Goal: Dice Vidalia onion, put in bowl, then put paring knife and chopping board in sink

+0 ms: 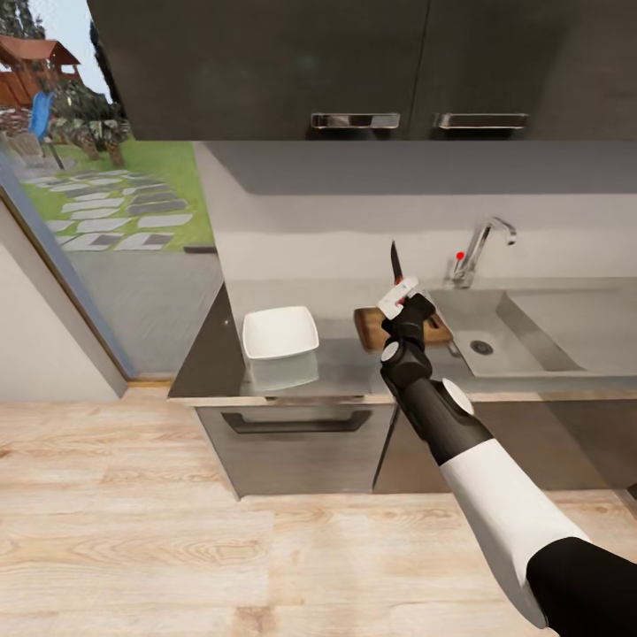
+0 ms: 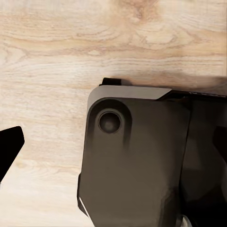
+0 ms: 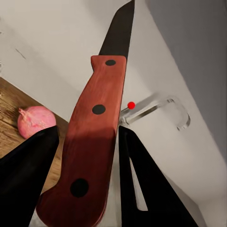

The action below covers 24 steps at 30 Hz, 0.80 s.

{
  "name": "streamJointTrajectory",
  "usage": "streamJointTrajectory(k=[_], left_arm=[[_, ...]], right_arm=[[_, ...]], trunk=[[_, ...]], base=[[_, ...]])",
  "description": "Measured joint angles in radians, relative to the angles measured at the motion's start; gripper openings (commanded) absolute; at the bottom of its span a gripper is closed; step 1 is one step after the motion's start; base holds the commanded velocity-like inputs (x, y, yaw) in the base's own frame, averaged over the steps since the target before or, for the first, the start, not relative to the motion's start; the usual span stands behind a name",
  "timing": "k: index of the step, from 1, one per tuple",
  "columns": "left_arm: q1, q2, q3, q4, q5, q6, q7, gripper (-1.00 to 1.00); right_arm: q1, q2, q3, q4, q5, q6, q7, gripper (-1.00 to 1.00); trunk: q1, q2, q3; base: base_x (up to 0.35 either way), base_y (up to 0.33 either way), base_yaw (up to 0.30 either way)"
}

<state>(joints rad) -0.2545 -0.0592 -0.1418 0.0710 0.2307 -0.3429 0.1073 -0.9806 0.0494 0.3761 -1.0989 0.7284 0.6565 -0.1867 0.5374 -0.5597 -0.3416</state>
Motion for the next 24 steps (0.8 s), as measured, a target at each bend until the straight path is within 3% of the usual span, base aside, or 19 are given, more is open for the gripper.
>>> streamJointTrajectory(k=[11,24], left_arm=[[0.0,0.003,0.0,0.001,0.0,0.0,0.001,1.0],[0.0,0.003,0.0,0.002,0.0,0.0,0.001,1.0]], right_arm=[[0.0,-0.003,-0.001,0.019,0.0,0.001,0.0,-1.0],[0.0,-0.003,-0.002,0.054,-0.001,0.002,-0.001,-1.0]], trunk=[[0.0,0.0,-0.001],[0.001,0.0,-0.019]], base=[[0.275,0.01,0.0],[0.017,0.0,0.0]])
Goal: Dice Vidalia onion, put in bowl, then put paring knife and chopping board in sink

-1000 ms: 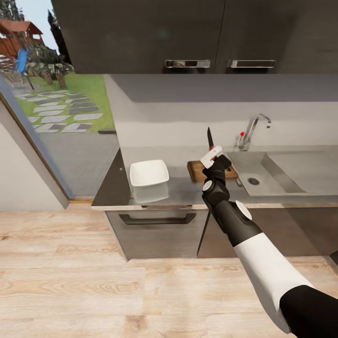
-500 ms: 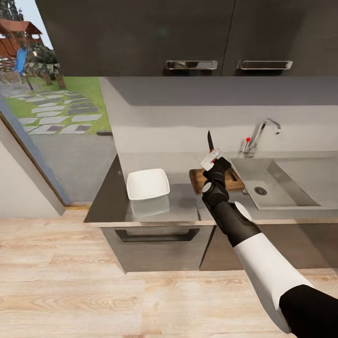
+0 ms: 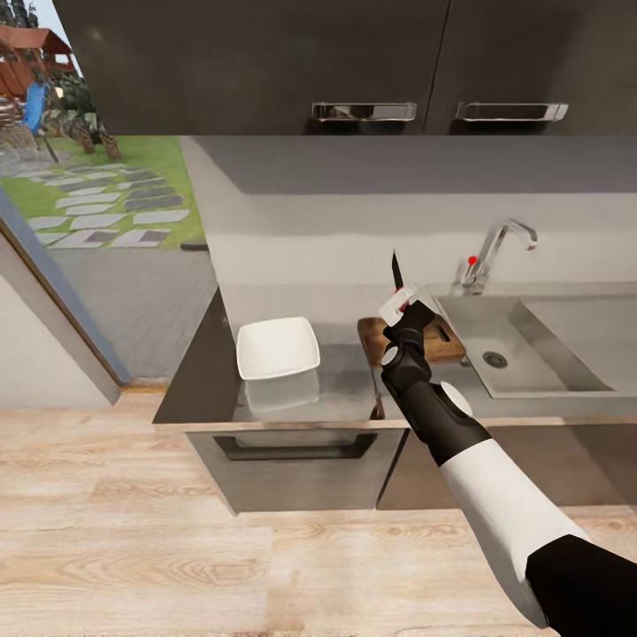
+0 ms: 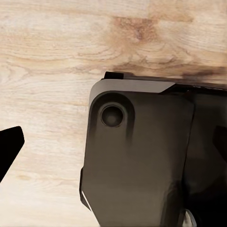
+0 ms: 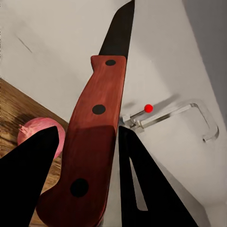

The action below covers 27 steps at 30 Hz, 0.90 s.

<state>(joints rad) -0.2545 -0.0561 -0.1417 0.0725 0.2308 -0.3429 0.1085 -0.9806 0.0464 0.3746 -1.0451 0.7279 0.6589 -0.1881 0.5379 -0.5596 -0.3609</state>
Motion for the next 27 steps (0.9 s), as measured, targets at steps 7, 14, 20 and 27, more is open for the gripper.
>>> streamJointTrajectory(k=[7,14,20,27], left_arm=[[0.0,0.0,0.0,0.0,0.0,0.0,0.0,1.0],[0.0,0.0,0.0,0.0,0.0,0.001,0.0,1.0],[0.0,-0.001,0.0,0.0,0.0,0.002,-0.001,1.0],[0.0,-0.001,0.0,0.0,0.0,0.002,-0.001,1.0]], right_arm=[[0.0,-0.001,0.0,0.0,0.003,0.0,-0.002,-1.0],[0.0,-0.016,-0.004,0.0,0.004,0.001,-0.002,-1.0],[0.0,-0.021,-0.005,0.043,0.002,0.001,-0.002,-1.0],[0.0,-0.021,-0.005,0.055,0.004,0.002,-0.002,-1.0]], trunk=[[0.0,0.0,-0.011],[0.0,0.0,-0.022],[0.0,0.0,-0.032],[0.0,0.0,-0.043]], base=[[0.0,0.0,0.0],[0.0,0.0,0.0],[0.0,0.0,0.0],[0.0,0.0,0.0]])
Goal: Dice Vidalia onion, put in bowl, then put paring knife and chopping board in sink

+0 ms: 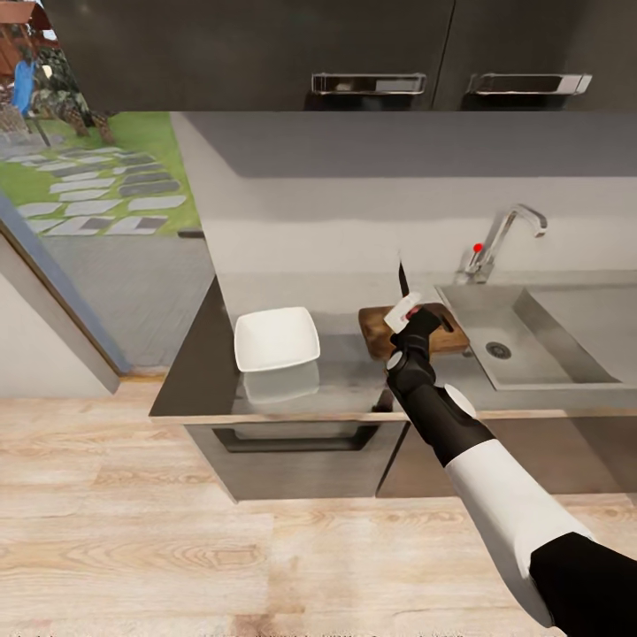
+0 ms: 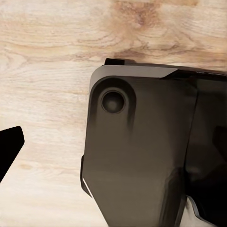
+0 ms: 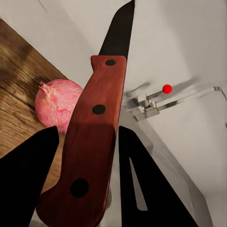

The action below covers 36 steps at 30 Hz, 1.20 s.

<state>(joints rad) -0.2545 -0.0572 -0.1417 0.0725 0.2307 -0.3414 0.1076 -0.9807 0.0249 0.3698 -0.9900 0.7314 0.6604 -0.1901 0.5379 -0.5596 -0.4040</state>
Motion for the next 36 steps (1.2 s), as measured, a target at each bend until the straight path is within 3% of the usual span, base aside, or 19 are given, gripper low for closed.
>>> streamJointTrajectory(k=[11,17,36], left_arm=[[0.0,0.0,0.0,0.0,0.0,0.0,0.0,1.0],[0.0,0.0,0.0,0.0,0.0,0.0,0.0,1.0],[0.0,0.0,0.0,0.0,0.0,0.0,0.001,1.0]], right_arm=[[0.0,0.001,-0.001,-0.004,0.0,-0.002,-0.115,-1.0],[0.0,0.001,-0.021,-0.007,0.0,-0.002,-0.126,-1.0],[0.0,0.002,-0.023,-0.001,-0.001,-0.001,-0.128,-1.0]], trunk=[[0.0,0.0,-0.018],[0.0,0.0,-0.027],[0.0,0.0,-0.057]], base=[[0.0,0.0,0.0],[0.0,0.0,0.0],[0.0,0.0,0.0]])
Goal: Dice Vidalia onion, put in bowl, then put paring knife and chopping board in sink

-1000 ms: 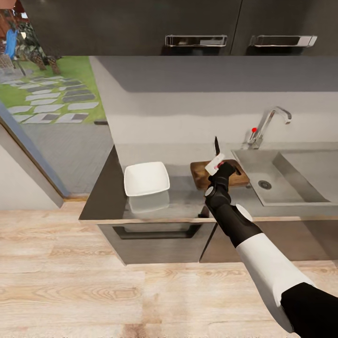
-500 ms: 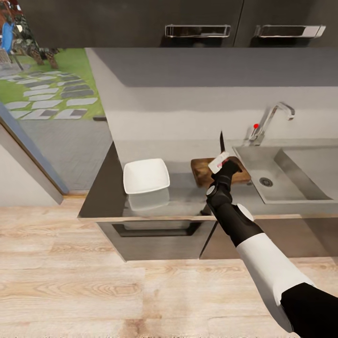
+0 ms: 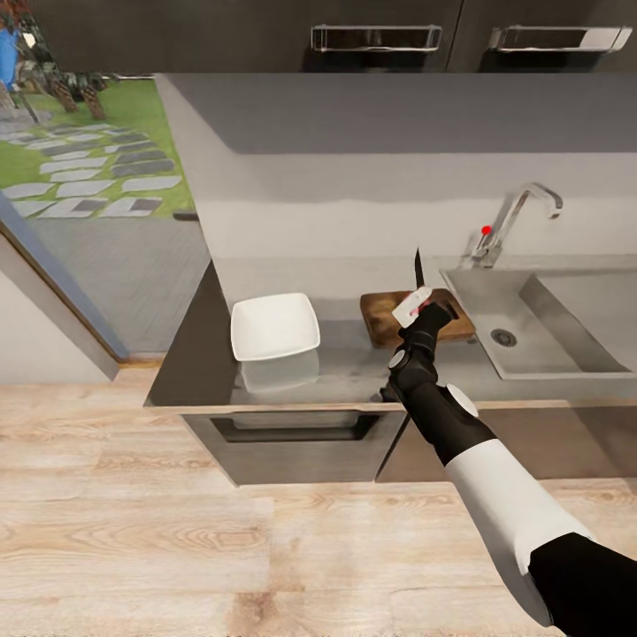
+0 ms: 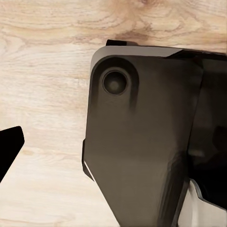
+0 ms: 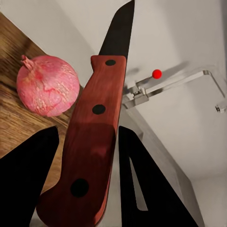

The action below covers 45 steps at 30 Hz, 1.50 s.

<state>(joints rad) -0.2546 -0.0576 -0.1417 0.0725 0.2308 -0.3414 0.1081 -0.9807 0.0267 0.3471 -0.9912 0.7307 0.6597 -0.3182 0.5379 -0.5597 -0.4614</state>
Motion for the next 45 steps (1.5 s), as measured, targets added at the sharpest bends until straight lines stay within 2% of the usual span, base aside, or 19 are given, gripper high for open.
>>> streamJointTrajectory(k=[5,17,20,26,31,34,40,45], left_arm=[[0.0,0.0,0.0,0.0,0.0,0.0,0.0,1.0],[0.0,0.001,0.0,0.0,0.0,0.0,0.0,1.0],[0.0,0.002,0.0,0.0,0.0,0.0,0.0,1.0],[0.0,0.002,0.0,0.0,0.0,0.0,0.0,1.0],[0.0,0.002,0.0,0.0,0.0,0.0,0.0,1.0],[0.0,0.002,0.0,0.0,0.0,0.0,0.0,1.0],[0.0,0.002,0.0,0.0,0.0,0.0,0.0,1.0],[0.0,0.002,0.0,0.0,0.0,0.0,0.0,1.0]], right_arm=[[0.0,0.001,-0.001,0.0,0.001,0.002,-0.013,-1.0],[0.0,0.001,0.0,-0.002,0.006,0.027,-0.127,-1.0],[0.0,0.002,0.001,-0.002,0.027,0.037,-0.13,-1.0],[0.0,0.007,0.005,-0.001,0.11,0.045,-0.129,-1.0],[0.0,0.011,0.007,0.0,0.127,0.058,-0.125,-1.0],[0.0,0.014,0.016,0.001,0.128,0.06,-0.124,-1.0],[0.0,0.015,0.075,0.001,0.129,0.062,-0.122,-1.0],[0.0,0.015,0.09,0.001,0.129,0.062,-0.098,-1.0]], trunk=[[0.0,0.0,-0.008],[0.0,0.0,-0.026],[0.0,0.0,-0.026],[0.0,0.0,-0.027],[0.0,0.0,-0.027],[0.0,0.0,-0.027],[0.0,0.0,-0.027],[0.0,0.0,-0.027]], base=[[0.0,0.0,0.0],[0.0,-0.034,0.0],[0.0,-0.005,0.0],[0.0,-0.001,0.0],[0.0,0.0,0.0],[0.0,0.0,0.0],[0.0,0.0,0.0],[0.0,0.0,0.0]])
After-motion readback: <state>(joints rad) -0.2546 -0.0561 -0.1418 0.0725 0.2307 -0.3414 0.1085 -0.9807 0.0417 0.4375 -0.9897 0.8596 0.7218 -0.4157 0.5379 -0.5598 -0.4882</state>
